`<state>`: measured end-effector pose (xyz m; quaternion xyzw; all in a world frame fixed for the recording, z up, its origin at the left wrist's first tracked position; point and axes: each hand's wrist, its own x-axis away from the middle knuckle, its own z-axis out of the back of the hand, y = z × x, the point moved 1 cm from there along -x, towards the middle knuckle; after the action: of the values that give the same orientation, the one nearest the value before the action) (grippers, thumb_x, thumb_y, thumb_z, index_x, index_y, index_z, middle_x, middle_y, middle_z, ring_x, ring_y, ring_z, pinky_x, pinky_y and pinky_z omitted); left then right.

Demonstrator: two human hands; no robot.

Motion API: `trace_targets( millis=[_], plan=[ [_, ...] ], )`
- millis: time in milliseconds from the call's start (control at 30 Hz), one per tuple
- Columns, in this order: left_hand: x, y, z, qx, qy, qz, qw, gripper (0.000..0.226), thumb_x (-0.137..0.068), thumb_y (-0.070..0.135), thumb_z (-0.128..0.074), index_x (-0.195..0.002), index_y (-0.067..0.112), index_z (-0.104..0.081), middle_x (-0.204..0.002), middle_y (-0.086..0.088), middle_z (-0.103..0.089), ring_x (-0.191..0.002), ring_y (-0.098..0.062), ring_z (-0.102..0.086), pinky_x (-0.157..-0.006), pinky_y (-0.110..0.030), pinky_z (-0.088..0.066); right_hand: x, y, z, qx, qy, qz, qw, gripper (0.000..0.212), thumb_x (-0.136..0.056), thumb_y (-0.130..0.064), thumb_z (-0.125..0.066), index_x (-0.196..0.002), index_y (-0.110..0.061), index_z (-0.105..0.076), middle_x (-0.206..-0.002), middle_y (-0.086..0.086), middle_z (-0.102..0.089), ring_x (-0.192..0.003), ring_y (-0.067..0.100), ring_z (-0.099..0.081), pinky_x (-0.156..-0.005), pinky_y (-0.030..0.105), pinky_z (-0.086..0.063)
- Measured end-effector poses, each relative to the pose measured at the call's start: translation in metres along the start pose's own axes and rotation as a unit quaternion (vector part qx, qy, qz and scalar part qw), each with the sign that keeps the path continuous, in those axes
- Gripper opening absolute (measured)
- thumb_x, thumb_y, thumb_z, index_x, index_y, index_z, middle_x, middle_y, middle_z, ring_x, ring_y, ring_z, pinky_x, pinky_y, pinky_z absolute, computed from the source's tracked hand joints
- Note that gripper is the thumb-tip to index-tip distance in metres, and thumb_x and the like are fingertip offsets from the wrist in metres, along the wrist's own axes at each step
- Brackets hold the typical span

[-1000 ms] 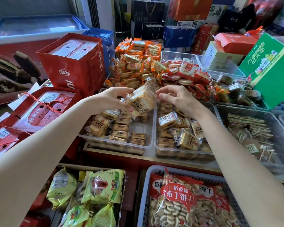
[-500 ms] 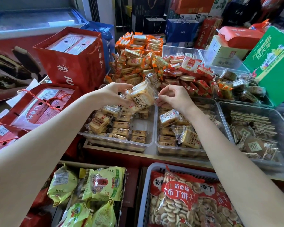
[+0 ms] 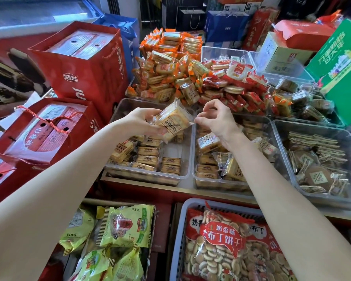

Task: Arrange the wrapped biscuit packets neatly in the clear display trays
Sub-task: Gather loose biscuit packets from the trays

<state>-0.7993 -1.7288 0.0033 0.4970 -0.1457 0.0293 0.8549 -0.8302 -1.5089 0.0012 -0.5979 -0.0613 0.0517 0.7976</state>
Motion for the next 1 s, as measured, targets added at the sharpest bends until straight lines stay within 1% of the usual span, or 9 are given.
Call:
trace_targets(
  millis=[100,200,367,500,567,667,733,900,1000],
  plan=[
    [-0.001,0.005,-0.002,0.032,-0.006,0.004,0.999,0.062,-0.077,0.009,-0.074,-0.134,0.017,-0.050,-0.101,0.002,-0.066,-0.073,0.000,-0.067,-0.063,-0.012,-0.053,-0.001,0.002,-0.001,-0.004,-0.007,0.003,1.000,0.028,-0.083,0.000,-0.067,-0.087,-0.019,-0.047,-0.077,-0.002,-0.063,-0.080,0.012,-0.060,-0.082,0.029,-0.051],
    [-0.002,0.009,-0.002,-0.016,0.004,0.008,1.000,0.064,-0.076,0.011,-0.076,-0.134,0.019,-0.050,-0.110,-0.004,-0.064,-0.081,-0.007,-0.064,-0.065,-0.012,-0.053,-0.001,0.002,-0.001,0.096,-0.064,0.015,0.993,0.030,-0.085,-0.009,-0.068,-0.106,-0.018,-0.049,-0.087,-0.002,-0.059,-0.082,0.010,-0.055,-0.078,0.026,-0.045],
    [-0.008,0.015,-0.012,-0.204,0.003,-0.021,0.979,0.069,-0.073,0.022,-0.079,-0.135,0.025,-0.048,-0.103,0.001,-0.054,-0.088,-0.013,-0.051,-0.077,-0.023,-0.040,-0.010,-0.006,-0.018,0.248,-0.205,0.076,0.944,0.091,-0.072,-0.027,-0.081,-0.145,-0.025,-0.026,-0.139,0.005,-0.041,-0.122,0.015,-0.041,-0.098,0.027,-0.037],
    [-0.010,0.005,-0.016,-0.092,0.037,-0.036,0.994,0.067,-0.073,0.017,-0.079,-0.133,0.024,-0.051,-0.105,0.001,-0.061,-0.084,-0.008,-0.059,-0.072,-0.016,-0.045,-0.021,0.001,-0.028,0.325,-0.188,0.080,0.923,0.074,-0.071,-0.024,-0.082,-0.135,-0.015,-0.046,-0.129,0.004,-0.051,-0.119,0.017,-0.047,-0.090,0.020,-0.034],
    [-0.005,-0.006,-0.012,0.033,0.062,-0.036,0.997,0.064,-0.077,0.013,-0.075,-0.134,0.021,-0.048,-0.112,0.001,-0.061,-0.090,-0.009,-0.062,-0.074,-0.015,-0.049,-0.022,0.010,-0.020,0.264,-0.162,0.042,0.950,0.066,-0.071,-0.021,-0.082,-0.129,-0.014,-0.051,-0.123,0.003,-0.055,-0.114,0.016,-0.051,-0.091,0.023,-0.040],
    [-0.001,-0.020,-0.011,0.031,0.061,-0.020,0.997,0.037,-0.086,0.013,-0.066,-0.122,0.019,-0.059,-0.110,0.000,-0.064,-0.087,-0.007,-0.063,-0.080,-0.018,-0.050,-0.021,0.022,-0.006,0.099,-0.145,-0.005,0.984,0.062,-0.071,-0.021,-0.082,-0.124,-0.016,-0.050,-0.121,0.004,-0.059,-0.113,0.018,-0.055,-0.098,0.033,-0.045],
    [-0.001,-0.018,-0.016,0.085,0.063,-0.015,0.994,0.018,-0.089,0.011,-0.061,-0.106,0.015,-0.067,-0.102,-0.006,-0.070,-0.084,-0.009,-0.068,-0.081,-0.017,-0.053,-0.018,0.024,-0.006,0.052,-0.157,-0.002,0.986,0.061,-0.072,-0.022,-0.080,-0.124,-0.015,-0.049,-0.123,0.004,-0.058,-0.115,0.018,-0.055,-0.099,0.033,-0.044],
    [-0.004,0.003,-0.011,0.224,0.095,-0.043,0.969,0.015,-0.092,0.007,-0.056,-0.099,0.000,-0.068,-0.090,-0.010,-0.071,-0.079,-0.012,-0.071,-0.076,-0.019,-0.056,-0.015,0.024,-0.007,-0.003,-0.163,0.009,0.987,0.049,-0.077,-0.016,-0.076,-0.115,-0.028,-0.047,-0.125,0.004,-0.057,-0.109,0.012,-0.060,-0.091,0.027,-0.051],
    [-0.004,0.010,-0.007,0.150,0.093,-0.053,0.983,0.013,-0.085,0.010,-0.067,-0.096,0.005,-0.070,-0.087,-0.004,-0.071,-0.074,-0.004,-0.069,-0.068,-0.011,-0.052,-0.016,0.027,-0.003,-0.015,-0.168,0.007,0.986,0.053,-0.076,-0.017,-0.076,-0.118,-0.031,-0.046,-0.127,0.002,-0.056,-0.112,0.013,-0.060,-0.097,0.038,-0.050]
  ],
)
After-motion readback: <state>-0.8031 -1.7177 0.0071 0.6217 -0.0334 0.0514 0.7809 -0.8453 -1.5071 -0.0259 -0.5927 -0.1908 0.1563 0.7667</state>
